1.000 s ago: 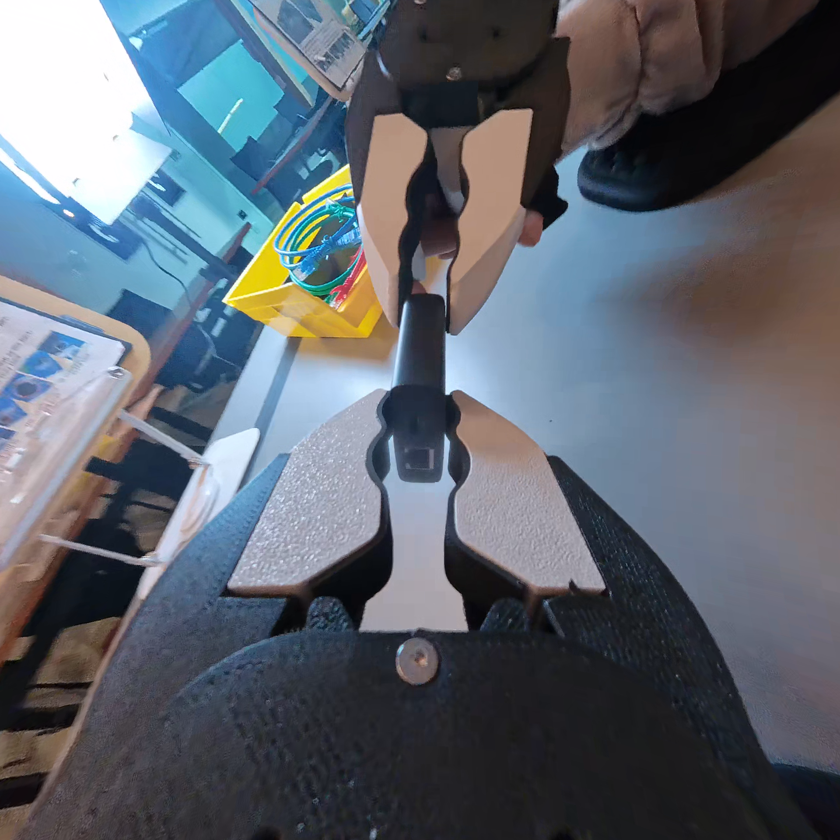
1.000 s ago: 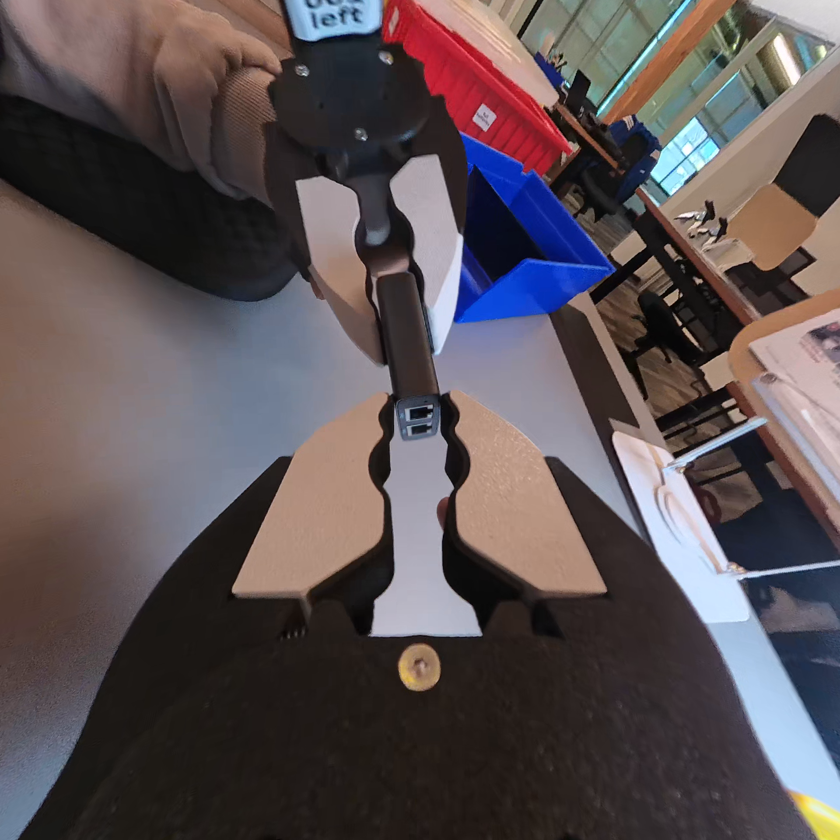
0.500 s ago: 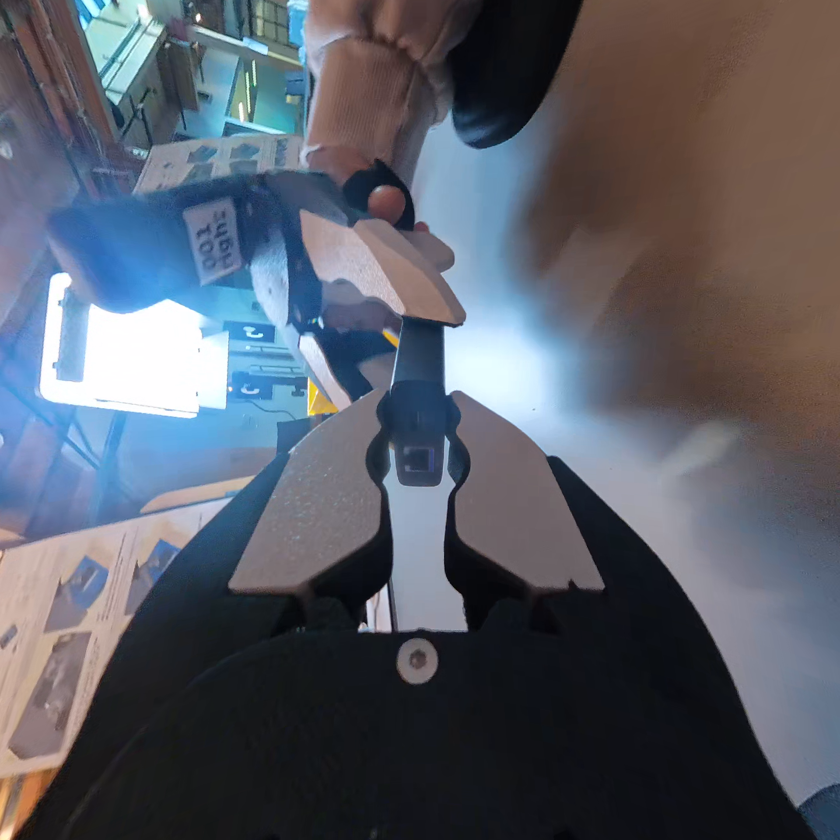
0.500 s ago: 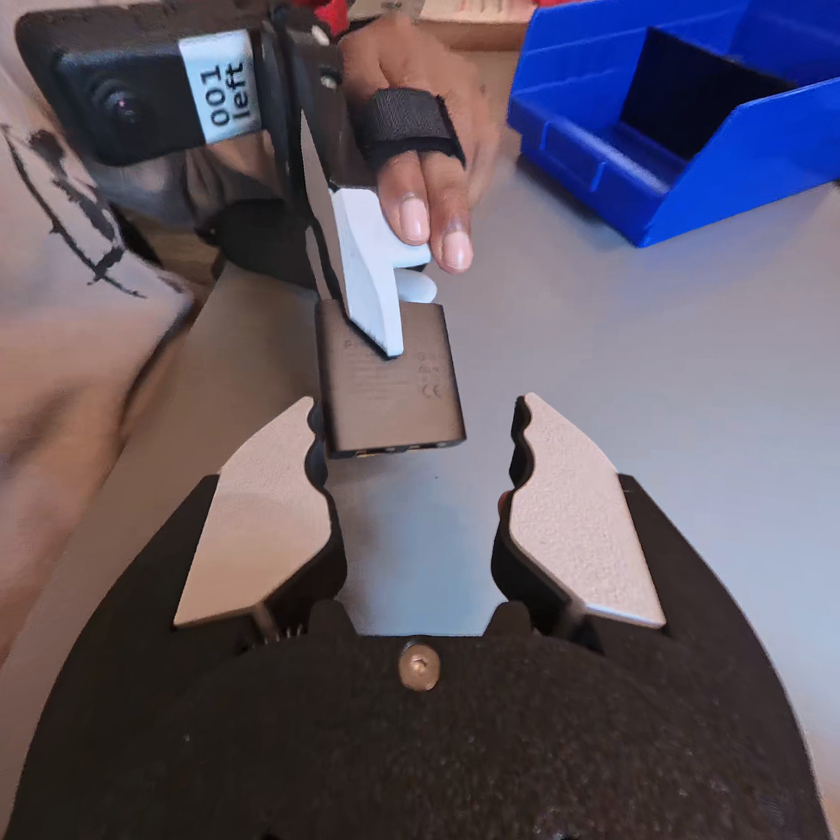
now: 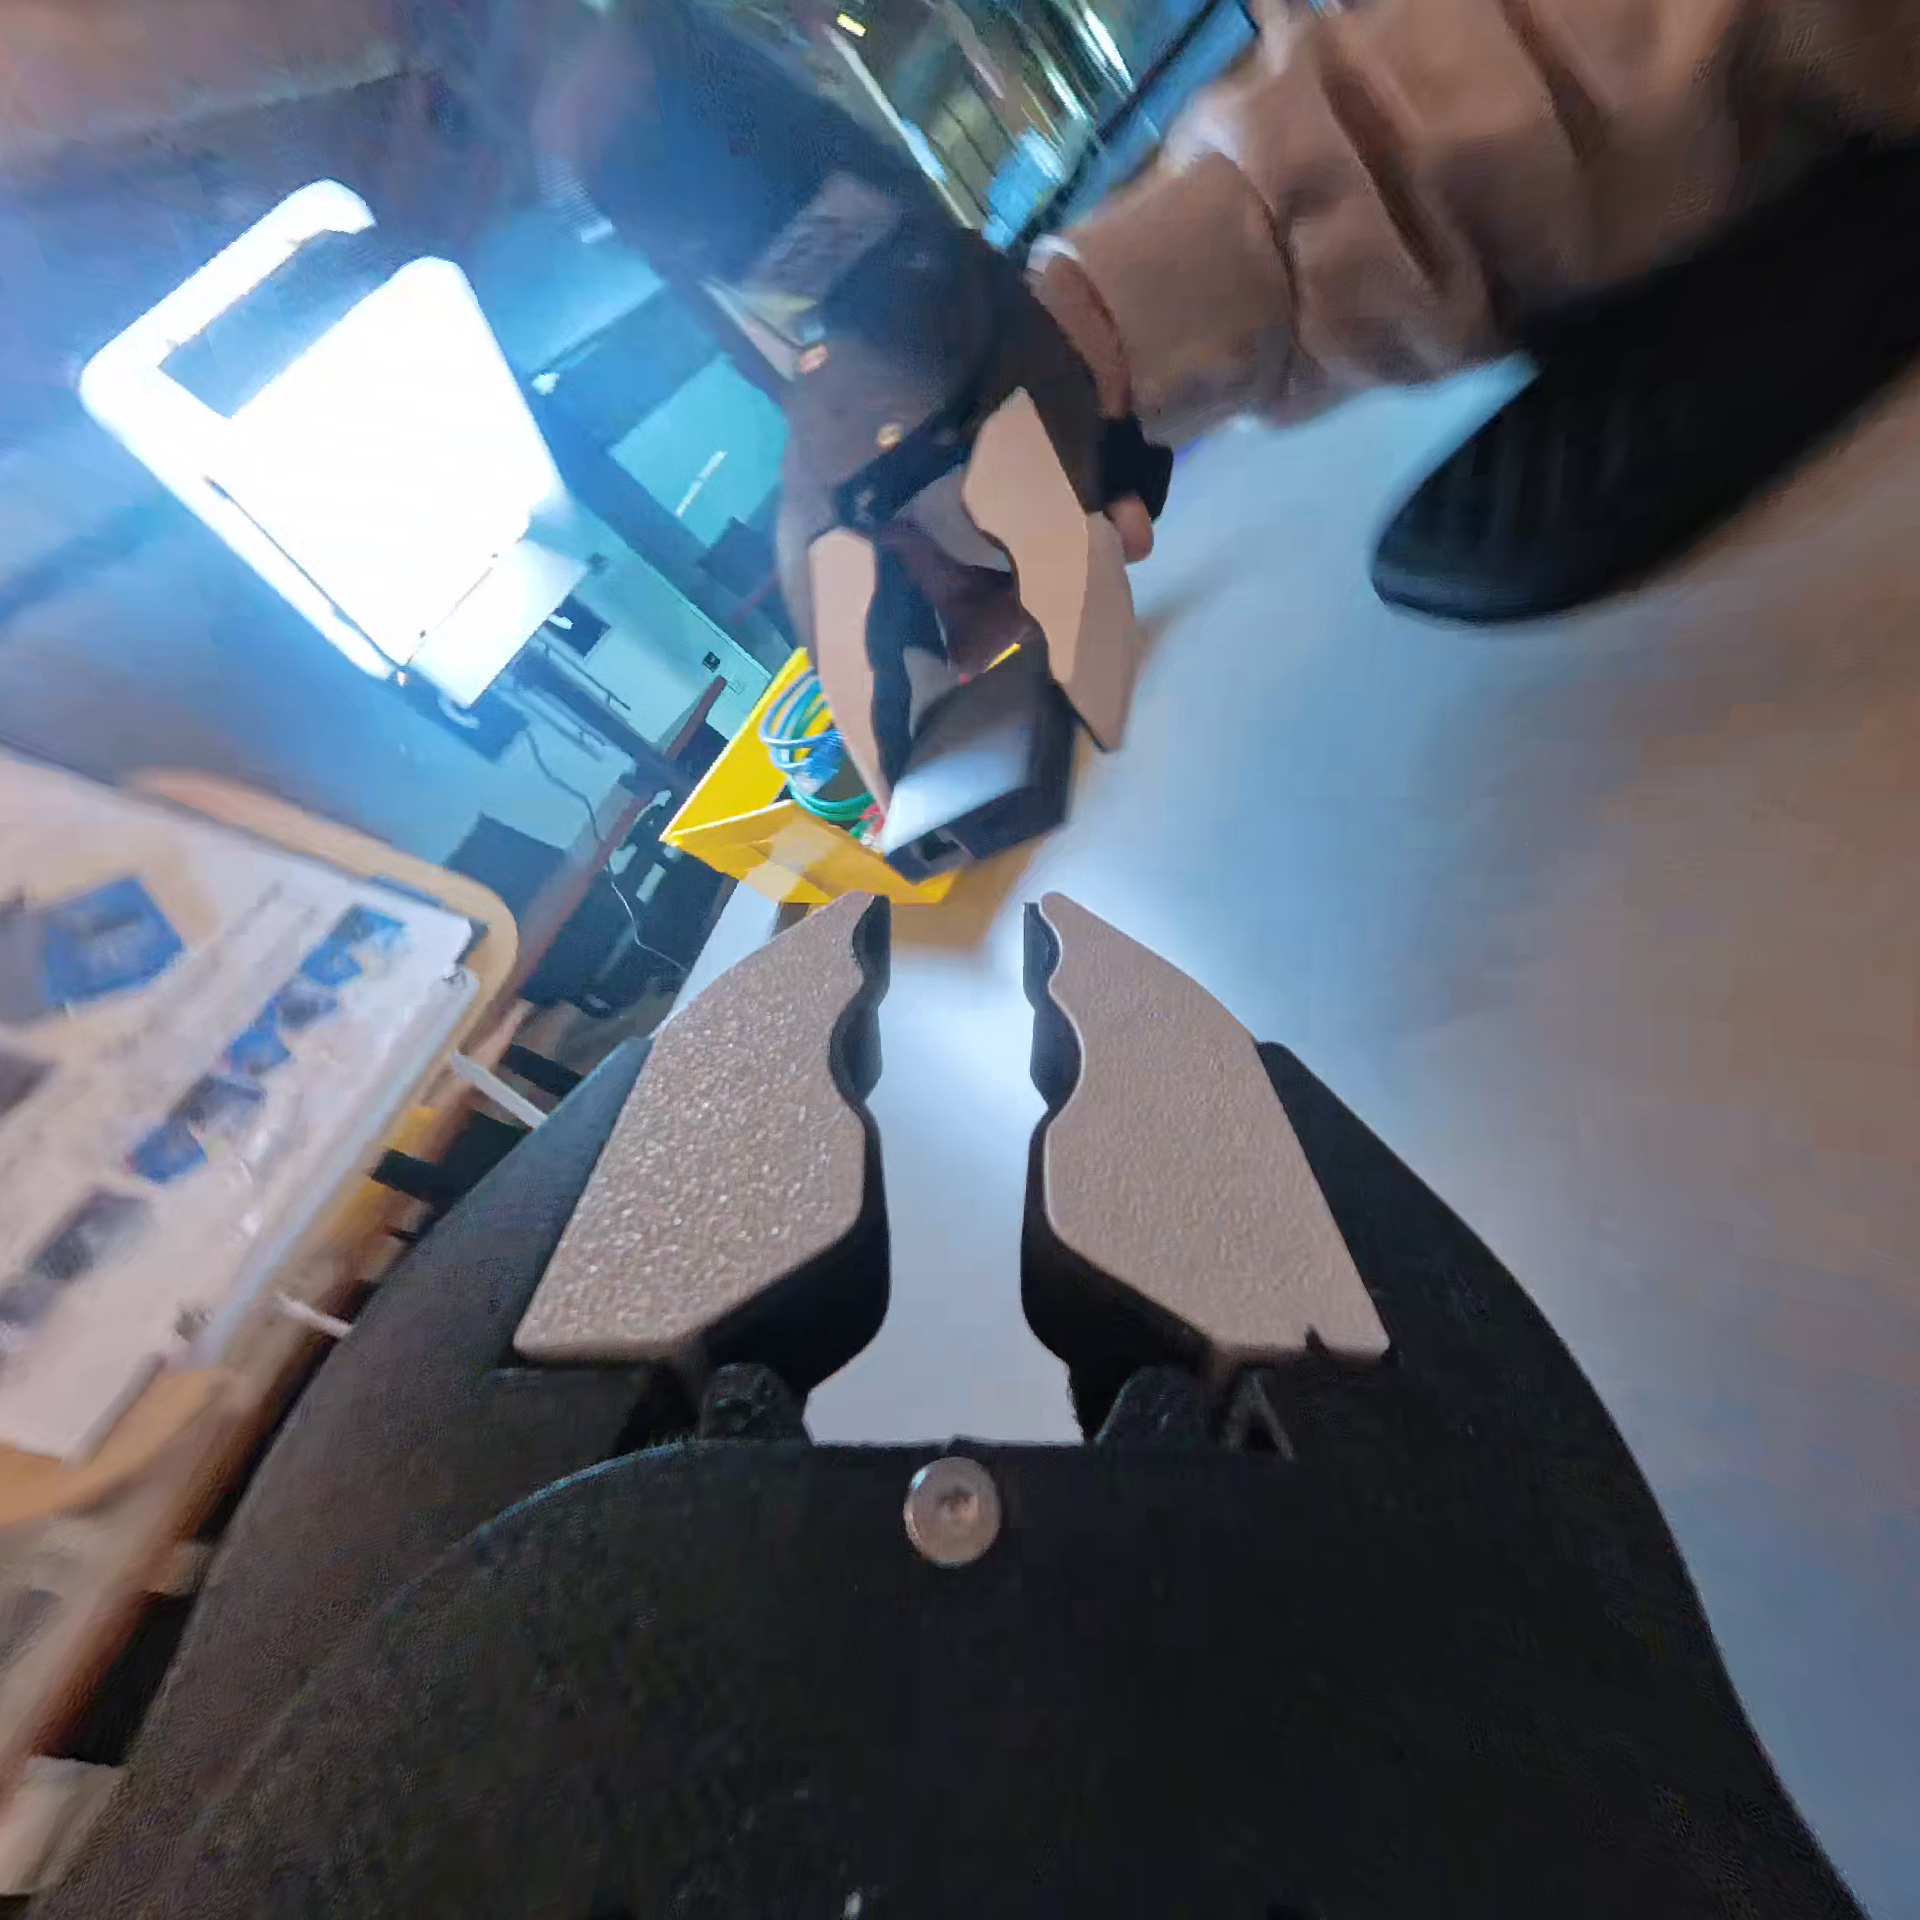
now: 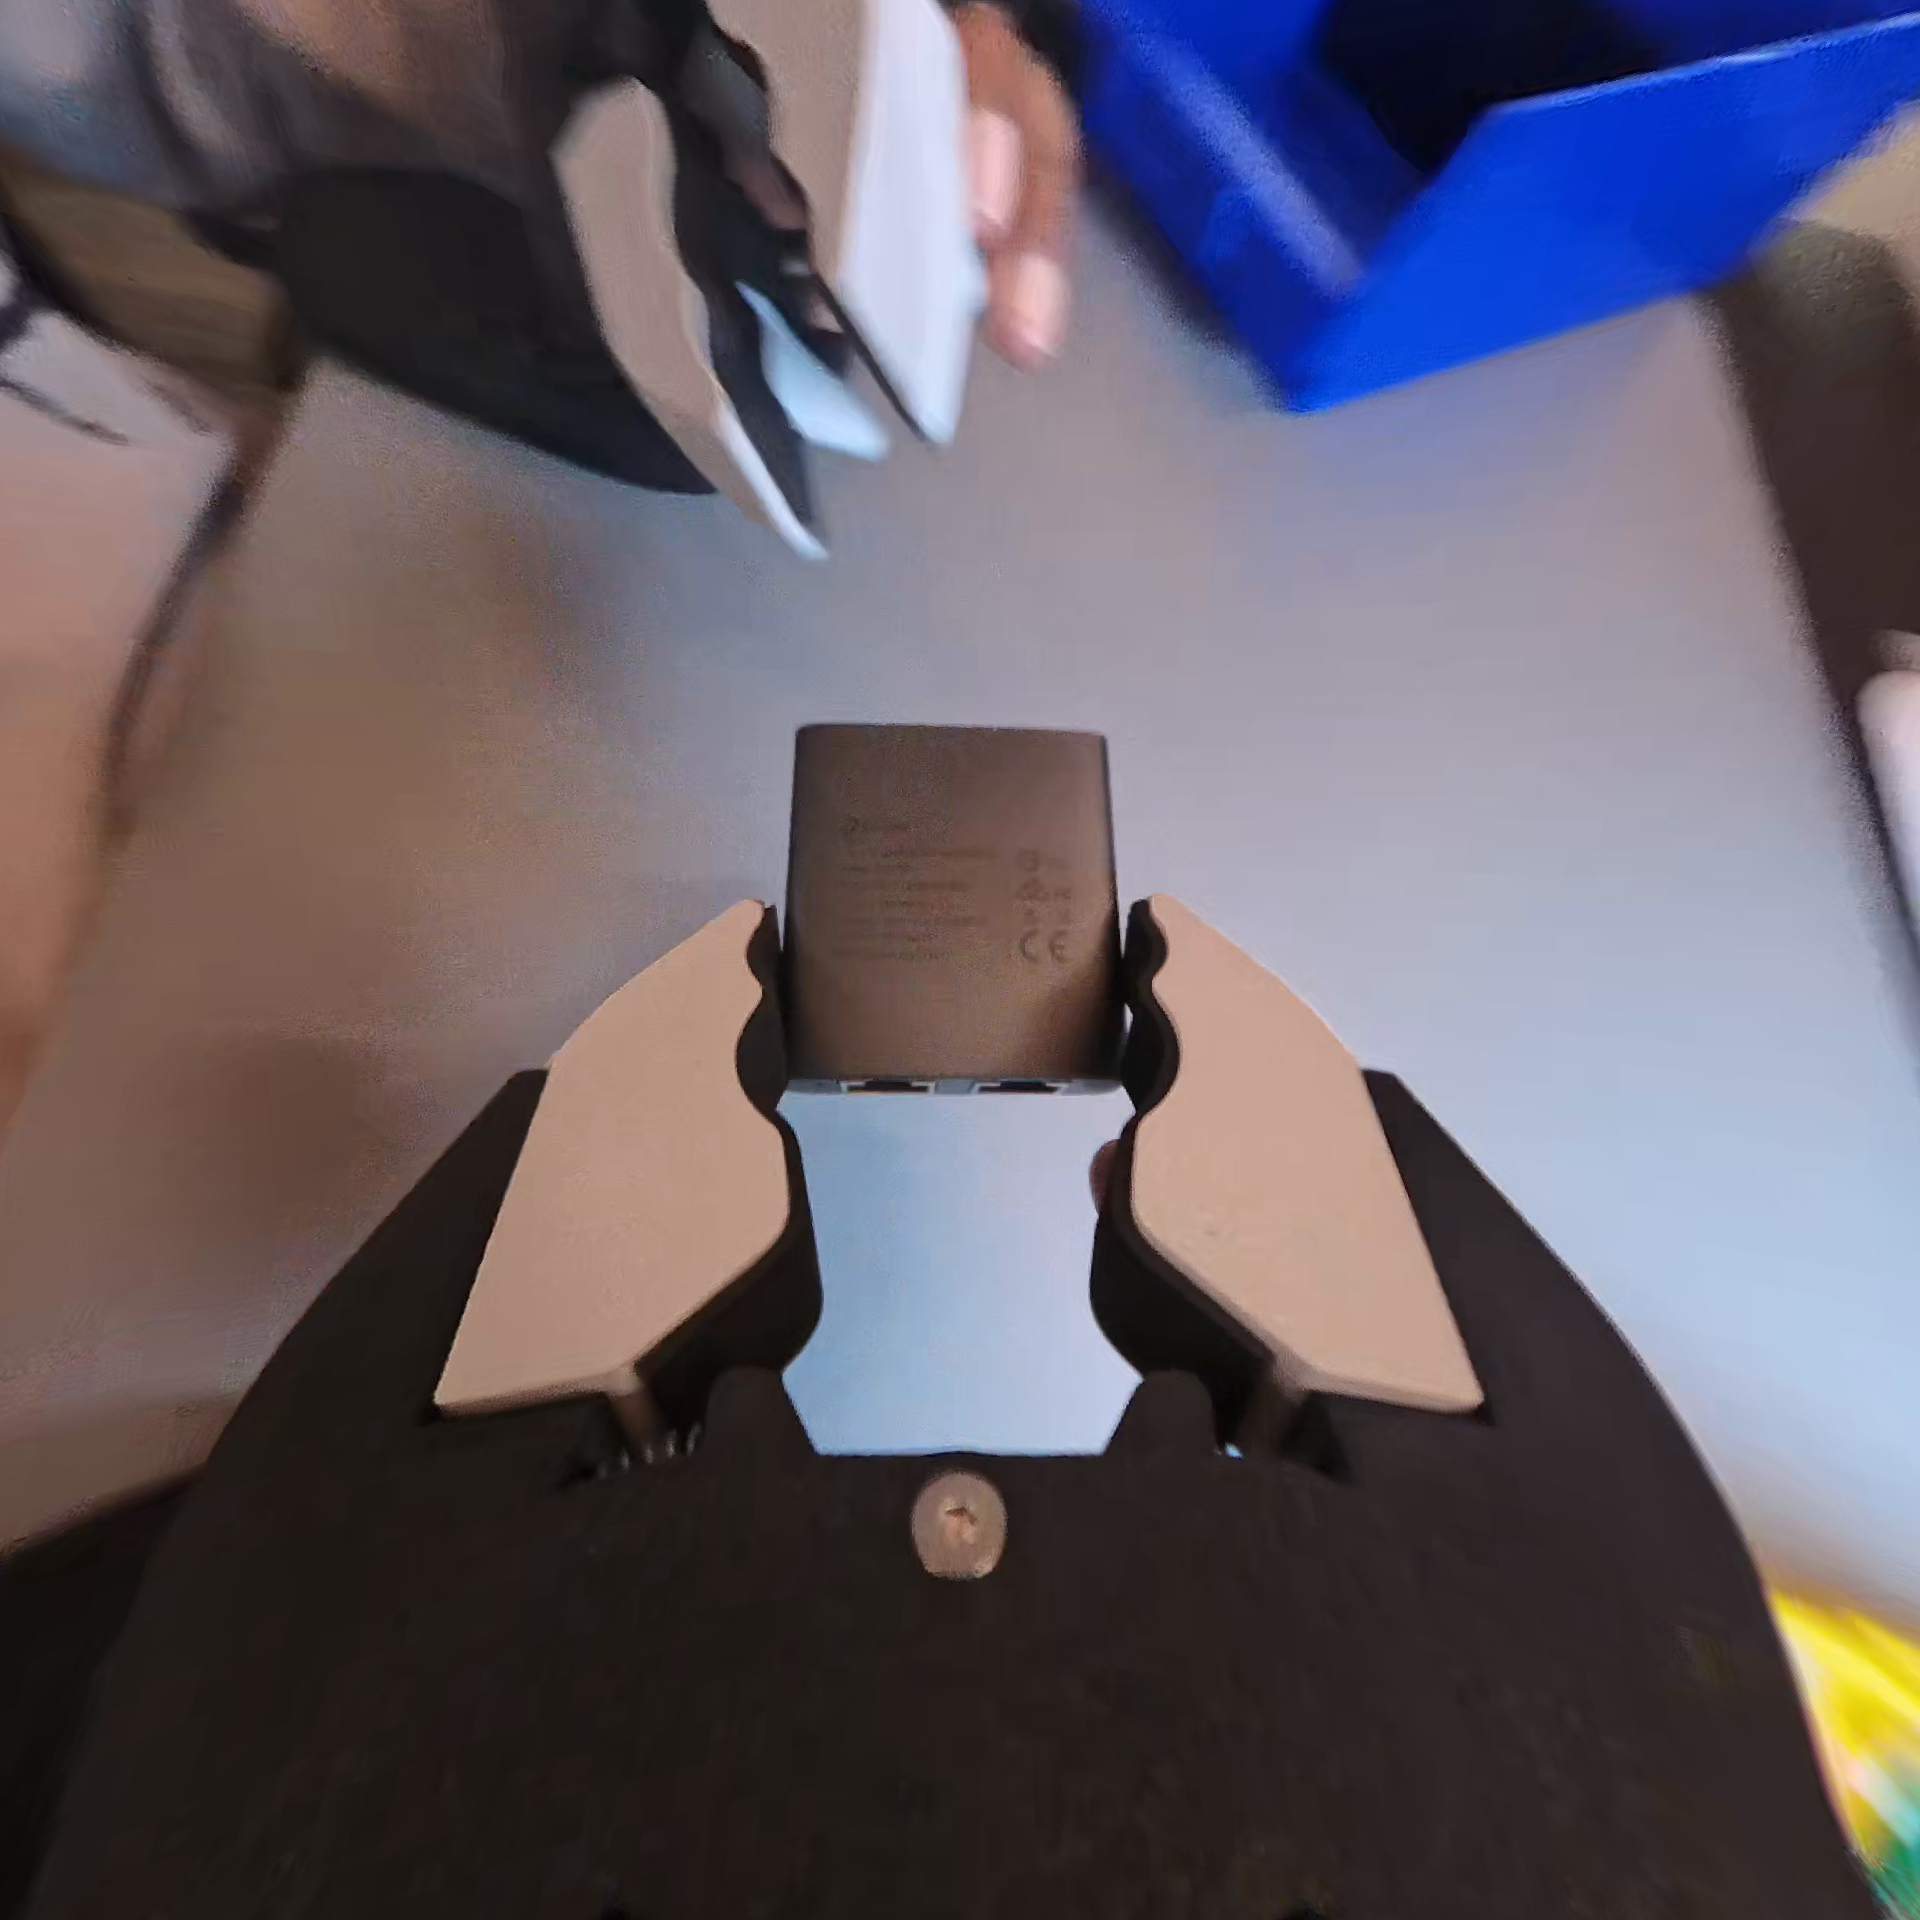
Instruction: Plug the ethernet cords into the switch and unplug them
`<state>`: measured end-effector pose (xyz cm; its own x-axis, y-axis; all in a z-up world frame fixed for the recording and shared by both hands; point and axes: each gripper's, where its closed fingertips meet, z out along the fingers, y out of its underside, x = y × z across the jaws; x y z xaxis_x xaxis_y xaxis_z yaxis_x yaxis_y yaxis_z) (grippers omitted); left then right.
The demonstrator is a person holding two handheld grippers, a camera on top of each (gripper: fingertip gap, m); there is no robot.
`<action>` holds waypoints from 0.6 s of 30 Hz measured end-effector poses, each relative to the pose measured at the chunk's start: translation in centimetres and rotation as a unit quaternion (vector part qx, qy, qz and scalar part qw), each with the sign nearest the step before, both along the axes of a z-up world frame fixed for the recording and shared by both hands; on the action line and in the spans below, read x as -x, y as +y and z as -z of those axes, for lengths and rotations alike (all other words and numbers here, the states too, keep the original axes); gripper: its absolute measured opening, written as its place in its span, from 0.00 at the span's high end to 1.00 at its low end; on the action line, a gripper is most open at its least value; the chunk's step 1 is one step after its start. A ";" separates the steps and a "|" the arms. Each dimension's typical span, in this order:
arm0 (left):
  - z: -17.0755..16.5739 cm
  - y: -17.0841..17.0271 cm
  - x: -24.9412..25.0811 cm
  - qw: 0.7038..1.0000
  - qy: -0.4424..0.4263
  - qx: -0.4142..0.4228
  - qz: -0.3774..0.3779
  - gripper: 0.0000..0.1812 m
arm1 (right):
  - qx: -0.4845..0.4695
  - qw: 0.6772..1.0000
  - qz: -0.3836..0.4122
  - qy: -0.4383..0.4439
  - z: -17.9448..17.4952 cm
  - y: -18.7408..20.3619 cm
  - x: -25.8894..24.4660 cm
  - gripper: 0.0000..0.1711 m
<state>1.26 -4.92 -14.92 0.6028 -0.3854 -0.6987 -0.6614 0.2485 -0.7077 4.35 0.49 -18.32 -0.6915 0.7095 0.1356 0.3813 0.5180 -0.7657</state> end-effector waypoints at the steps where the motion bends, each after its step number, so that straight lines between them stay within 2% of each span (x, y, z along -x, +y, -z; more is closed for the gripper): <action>1: -1.1 0.2 1.1 0.999 -0.053 0.003 -0.006 0.87 | -0.017 0.999 0.038 0.016 -1.6 3.0 0.2 0.63; 4: -2.3 0.6 3.2 0.991 -0.135 0.017 -0.015 0.88 | -0.070 0.980 0.181 0.033 -6.8 15.1 0.4 0.63; 6: -1.4 0.8 3.3 0.989 -0.141 0.035 -0.011 0.88 | -0.084 0.954 0.286 0.015 -9.3 24.2 0.1 0.63; 8: -0.1 1.2 2.9 0.991 -0.124 0.054 -0.012 0.88 | -0.091 0.920 0.382 -0.022 -9.8 32.5 -0.7 0.63; 10: 0.6 1.2 2.2 0.987 -0.139 0.077 0.003 0.89 | -0.091 0.884 0.452 -0.076 -8.3 38.6 -1.7 0.63; 13: 0.9 1.2 2.1 0.978 -0.181 0.102 0.014 0.90 | -0.087 0.853 0.496 -0.138 -4.5 43.3 -1.8 0.63; 18: 1.9 1.4 2.6 0.974 -0.188 0.123 0.008 0.92 | -0.096 0.857 0.450 -0.231 1.4 45.1 -0.1 0.63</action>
<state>-1.33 -3.54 -16.87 0.7908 -0.5251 -0.3144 -0.3409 0.0488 -0.9388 4.49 45.57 -19.74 0.1133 0.9790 0.1697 0.9324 -0.0458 -0.3585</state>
